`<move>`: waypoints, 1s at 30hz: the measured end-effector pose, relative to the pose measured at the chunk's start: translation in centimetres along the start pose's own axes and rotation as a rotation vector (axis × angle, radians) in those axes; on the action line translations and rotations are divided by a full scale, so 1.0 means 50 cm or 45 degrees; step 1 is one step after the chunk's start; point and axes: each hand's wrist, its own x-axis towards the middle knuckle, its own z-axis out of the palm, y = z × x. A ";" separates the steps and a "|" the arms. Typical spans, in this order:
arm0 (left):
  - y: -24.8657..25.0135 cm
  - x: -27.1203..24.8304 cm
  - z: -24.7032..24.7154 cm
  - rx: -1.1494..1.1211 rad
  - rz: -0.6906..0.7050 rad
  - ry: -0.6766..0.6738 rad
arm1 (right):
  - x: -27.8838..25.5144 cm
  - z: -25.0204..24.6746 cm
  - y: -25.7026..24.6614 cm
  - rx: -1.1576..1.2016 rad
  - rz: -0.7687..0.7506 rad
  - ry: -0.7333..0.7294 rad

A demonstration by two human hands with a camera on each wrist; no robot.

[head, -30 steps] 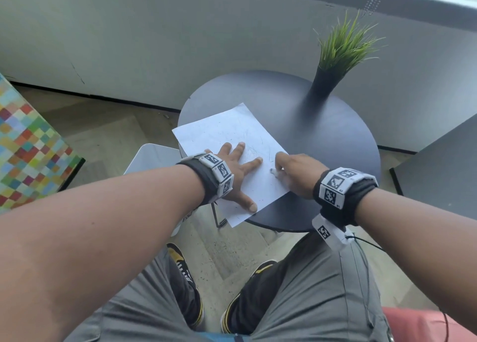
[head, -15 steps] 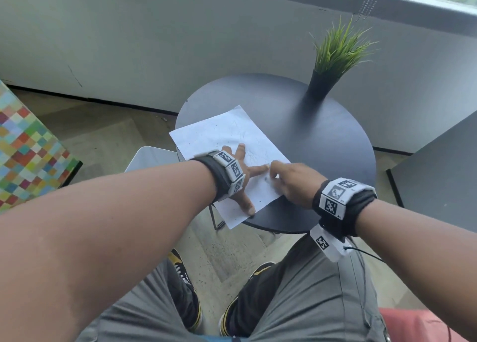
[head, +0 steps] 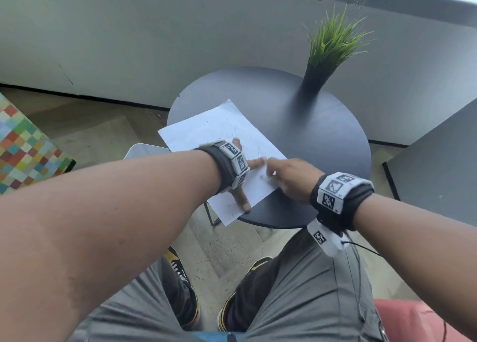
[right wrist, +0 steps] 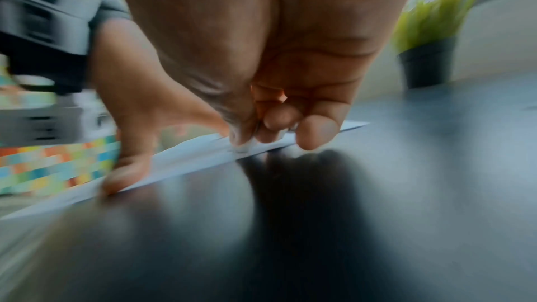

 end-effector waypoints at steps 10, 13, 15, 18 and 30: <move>0.001 -0.002 -0.002 0.003 -0.007 0.006 | -0.003 0.008 -0.004 0.047 -0.016 0.001; 0.003 -0.006 -0.004 0.023 -0.006 0.021 | 0.004 0.004 0.007 0.065 0.132 0.138; 0.002 -0.004 -0.002 0.016 -0.006 0.013 | -0.008 0.023 -0.019 0.037 -0.015 0.073; 0.001 -0.002 -0.001 0.011 -0.005 0.007 | -0.028 0.023 -0.028 0.060 -0.137 -0.100; 0.001 0.004 0.003 -0.031 0.005 -0.001 | -0.011 0.026 -0.041 0.065 -0.032 -0.030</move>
